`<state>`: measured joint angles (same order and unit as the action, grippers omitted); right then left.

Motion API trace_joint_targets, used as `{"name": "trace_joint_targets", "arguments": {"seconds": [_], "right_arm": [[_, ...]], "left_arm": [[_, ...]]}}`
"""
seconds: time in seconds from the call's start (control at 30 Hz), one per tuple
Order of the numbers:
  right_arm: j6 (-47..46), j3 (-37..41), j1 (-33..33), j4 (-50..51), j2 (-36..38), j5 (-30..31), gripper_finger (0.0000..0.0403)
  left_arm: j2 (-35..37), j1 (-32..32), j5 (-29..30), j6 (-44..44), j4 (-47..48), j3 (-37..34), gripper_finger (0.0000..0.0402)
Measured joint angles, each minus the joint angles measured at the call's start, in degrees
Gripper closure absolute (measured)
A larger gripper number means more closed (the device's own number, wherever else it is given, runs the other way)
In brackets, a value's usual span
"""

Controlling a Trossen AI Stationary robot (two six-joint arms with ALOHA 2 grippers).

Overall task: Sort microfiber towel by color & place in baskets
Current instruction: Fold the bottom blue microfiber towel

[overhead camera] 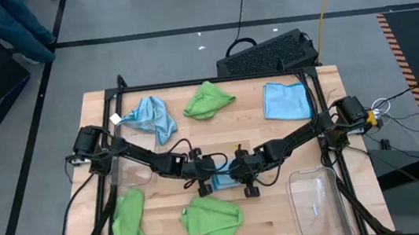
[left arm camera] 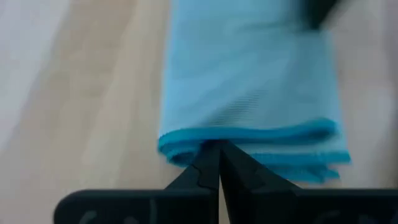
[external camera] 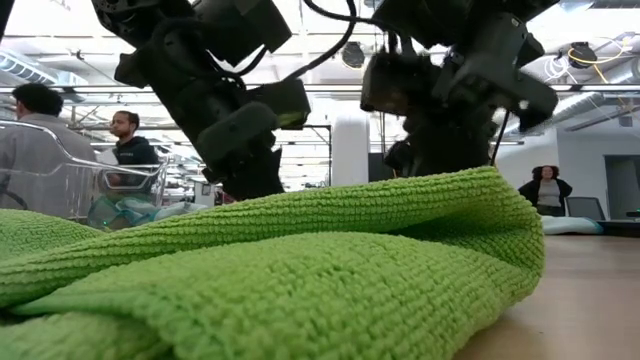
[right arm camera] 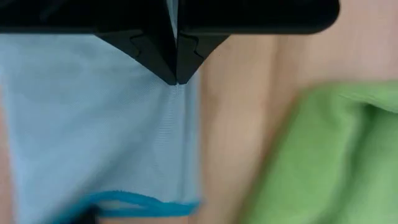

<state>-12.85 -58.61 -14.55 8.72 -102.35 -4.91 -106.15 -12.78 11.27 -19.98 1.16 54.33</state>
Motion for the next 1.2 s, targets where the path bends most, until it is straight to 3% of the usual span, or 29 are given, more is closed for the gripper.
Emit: {"name": "trace_joint_targets", "arguments": {"seconds": [0.27, 0.47, 0.63, 0.93, 1.2], "right_arm": [[0.0, 0.0, -1.8, -6.2, 0.2, -2.3, 0.0403], [-1.2, 0.0, -1.8, -7.3, 0.2, 4.8, 0.0403], [-1.5, 0.0, -0.8, -13.5, -0.1, 6.4, 0.0403], [-5.0, 0.0, -0.6, -24.6, -5.4, 6.3, 0.0403], [-9.2, 0.0, -0.7, -28.2, -9.7, 6.6, 0.0401]], "left_arm": [[0.2, 2.5, 0.7, -1.5, 2.8, 0.1, 0.039], [0.2, 3.7, 0.8, -4.0, 2.3, 0.1, 0.0388], [0.1, 3.8, 0.5, -5.7, 0.7, 0.1, 0.0397], [0.1, 3.7, 0.6, -5.8, 0.1, 0.0, 0.0394], [0.0, 3.7, 0.6, -7.2, -0.4, 0.0, 0.0385]]}}
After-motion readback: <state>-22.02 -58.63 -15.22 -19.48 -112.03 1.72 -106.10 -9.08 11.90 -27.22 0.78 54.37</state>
